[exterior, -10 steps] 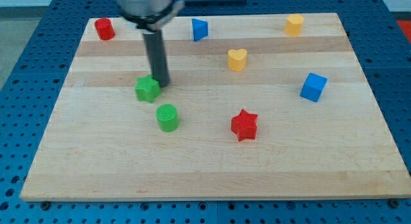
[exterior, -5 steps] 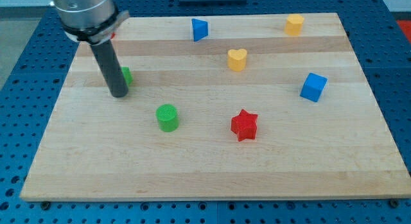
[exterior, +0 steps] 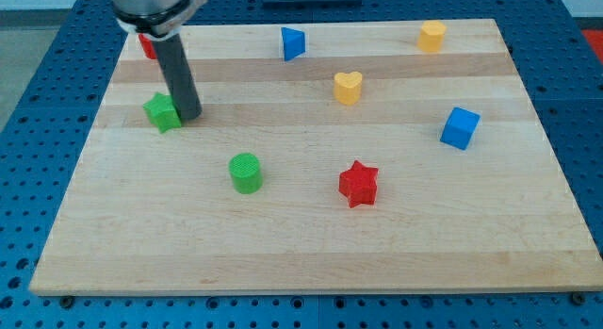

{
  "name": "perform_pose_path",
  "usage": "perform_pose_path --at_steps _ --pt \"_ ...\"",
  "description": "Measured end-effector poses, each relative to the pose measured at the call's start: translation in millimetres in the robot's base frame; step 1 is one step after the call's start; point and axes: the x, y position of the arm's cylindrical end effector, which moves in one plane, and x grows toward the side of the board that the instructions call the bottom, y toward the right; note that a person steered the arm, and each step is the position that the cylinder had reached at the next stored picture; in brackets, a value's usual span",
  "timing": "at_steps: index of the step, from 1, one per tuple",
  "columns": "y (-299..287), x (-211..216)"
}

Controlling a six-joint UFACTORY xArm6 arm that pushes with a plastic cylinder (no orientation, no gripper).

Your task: Push the green star to the center left of the board

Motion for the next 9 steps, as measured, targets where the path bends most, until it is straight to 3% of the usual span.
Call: perform_pose_path --at_steps 3,4,6,8,9 --pt "-19 0" --pt "7 18" --pt "144 70" --pt "307 73" --pt "357 91"
